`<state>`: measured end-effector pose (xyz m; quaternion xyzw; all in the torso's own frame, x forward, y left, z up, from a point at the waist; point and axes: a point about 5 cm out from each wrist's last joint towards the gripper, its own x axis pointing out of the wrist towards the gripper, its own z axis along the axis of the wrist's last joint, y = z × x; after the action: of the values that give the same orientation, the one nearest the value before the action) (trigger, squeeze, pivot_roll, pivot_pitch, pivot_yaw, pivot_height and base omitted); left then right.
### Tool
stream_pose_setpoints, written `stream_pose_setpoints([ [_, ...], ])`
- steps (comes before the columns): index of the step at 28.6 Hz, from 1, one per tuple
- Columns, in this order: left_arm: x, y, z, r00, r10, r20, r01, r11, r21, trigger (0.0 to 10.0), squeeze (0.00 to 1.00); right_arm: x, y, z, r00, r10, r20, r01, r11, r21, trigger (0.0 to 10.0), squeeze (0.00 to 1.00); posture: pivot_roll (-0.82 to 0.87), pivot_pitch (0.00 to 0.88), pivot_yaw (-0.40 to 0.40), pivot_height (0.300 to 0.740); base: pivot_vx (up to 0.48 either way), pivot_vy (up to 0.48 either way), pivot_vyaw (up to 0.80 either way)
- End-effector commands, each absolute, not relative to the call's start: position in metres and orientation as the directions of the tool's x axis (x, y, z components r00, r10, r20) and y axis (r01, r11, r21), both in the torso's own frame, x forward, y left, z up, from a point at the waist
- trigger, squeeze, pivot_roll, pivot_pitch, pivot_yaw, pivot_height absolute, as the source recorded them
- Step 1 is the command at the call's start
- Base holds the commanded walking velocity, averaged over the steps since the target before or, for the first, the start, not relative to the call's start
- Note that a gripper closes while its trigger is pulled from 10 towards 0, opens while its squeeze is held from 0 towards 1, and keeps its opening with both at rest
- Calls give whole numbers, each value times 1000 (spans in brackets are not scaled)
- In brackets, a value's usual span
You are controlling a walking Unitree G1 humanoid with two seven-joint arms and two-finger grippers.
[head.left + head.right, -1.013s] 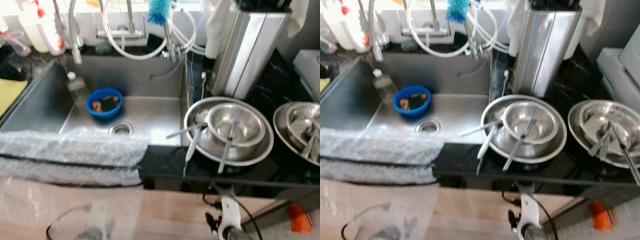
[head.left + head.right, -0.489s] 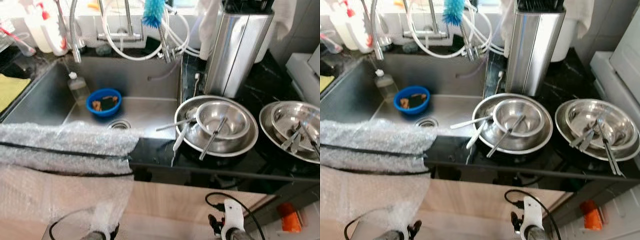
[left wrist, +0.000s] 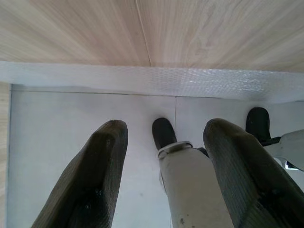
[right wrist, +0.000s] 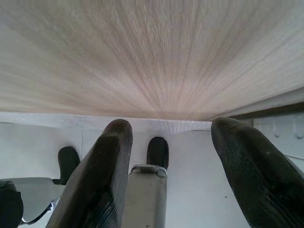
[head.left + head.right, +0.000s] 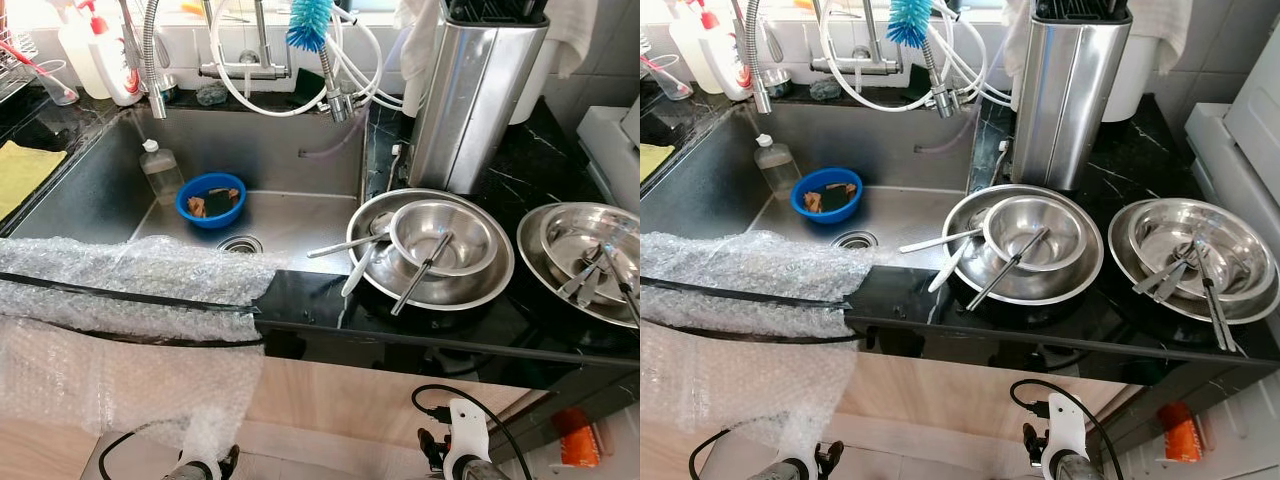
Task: Kitchen organization
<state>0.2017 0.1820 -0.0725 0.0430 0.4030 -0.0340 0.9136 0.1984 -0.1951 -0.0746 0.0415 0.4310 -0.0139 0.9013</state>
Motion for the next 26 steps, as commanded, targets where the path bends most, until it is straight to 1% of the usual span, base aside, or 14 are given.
stream_pose_setpoints([
  [1, 198, 183, -75, 655, -24, -755, 94, 994, 49, 10000, 0, 194, -194, -77, 613, 16, -790, 62, 996, 68, 10000, 0, 20, 126, 20, 740, 0, 480, 0],
  [8, 196, 184, -76, 650, -23, -759, 93, 994, 49, 10000, 0, 194, -194, -77, 614, 17, -789, 60, 996, 68, 10000, 0, 20, 127, 19, 740, 0, 480, 0],
  [11, 195, 185, -76, 649, -22, -761, 93, 994, 50, 10000, 0, 194, -194, -77, 613, 17, -790, 59, 996, 68, 10000, 0, 20, 126, 20, 740, 0, 299, 0],
  [26, 197, 185, -75, 656, -29, -754, 104, 993, 52, 10000, 0, 194, -193, -77, 608, 20, -794, 56, 996, 68, 10000, 0, 21, 127, 23, 740, 0, 0, 0],
])
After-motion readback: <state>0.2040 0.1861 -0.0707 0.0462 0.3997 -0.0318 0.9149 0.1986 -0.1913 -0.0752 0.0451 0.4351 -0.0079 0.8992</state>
